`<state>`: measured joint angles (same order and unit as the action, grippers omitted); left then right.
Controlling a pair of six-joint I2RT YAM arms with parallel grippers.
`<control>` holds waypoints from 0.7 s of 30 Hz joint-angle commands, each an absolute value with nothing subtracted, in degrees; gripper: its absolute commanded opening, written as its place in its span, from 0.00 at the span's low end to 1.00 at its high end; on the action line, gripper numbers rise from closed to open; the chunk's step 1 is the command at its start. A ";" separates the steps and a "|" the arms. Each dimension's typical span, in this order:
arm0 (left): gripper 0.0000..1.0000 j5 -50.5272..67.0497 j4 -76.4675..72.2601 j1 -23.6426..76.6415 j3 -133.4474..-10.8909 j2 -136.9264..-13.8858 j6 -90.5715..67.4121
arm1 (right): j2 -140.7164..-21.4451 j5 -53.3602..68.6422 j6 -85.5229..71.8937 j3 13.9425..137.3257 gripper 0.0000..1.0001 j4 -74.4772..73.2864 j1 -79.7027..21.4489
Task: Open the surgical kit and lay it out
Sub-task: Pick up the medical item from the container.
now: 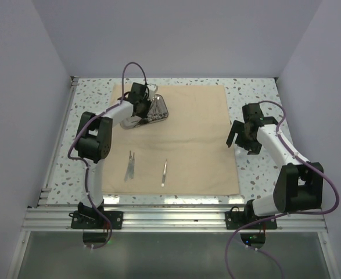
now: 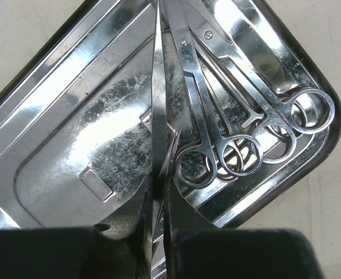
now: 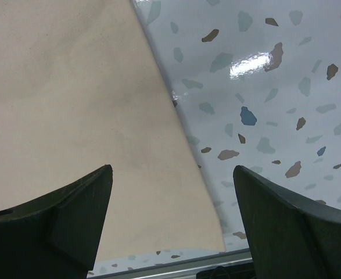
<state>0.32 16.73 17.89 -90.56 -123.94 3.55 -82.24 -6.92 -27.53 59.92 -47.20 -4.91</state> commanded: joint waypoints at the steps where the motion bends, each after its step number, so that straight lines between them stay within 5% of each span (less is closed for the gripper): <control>1: 0.00 -1.39 20.30 17.58 -93.51 -124.89 1.24 | -82.27 -6.94 -26.89 61.61 0.89 -47.46 -4.92; 17: 0.00 3.33 30.05 17.40 -106.52 -122.96 -6.59 | -80.95 -6.33 -27.25 59.94 0.89 -46.23 -5.01; 21: 0.15 6.15 30.15 17.05 -104.95 -123.05 -8.17 | -80.42 -6.24 -27.33 59.50 0.89 -45.88 -4.92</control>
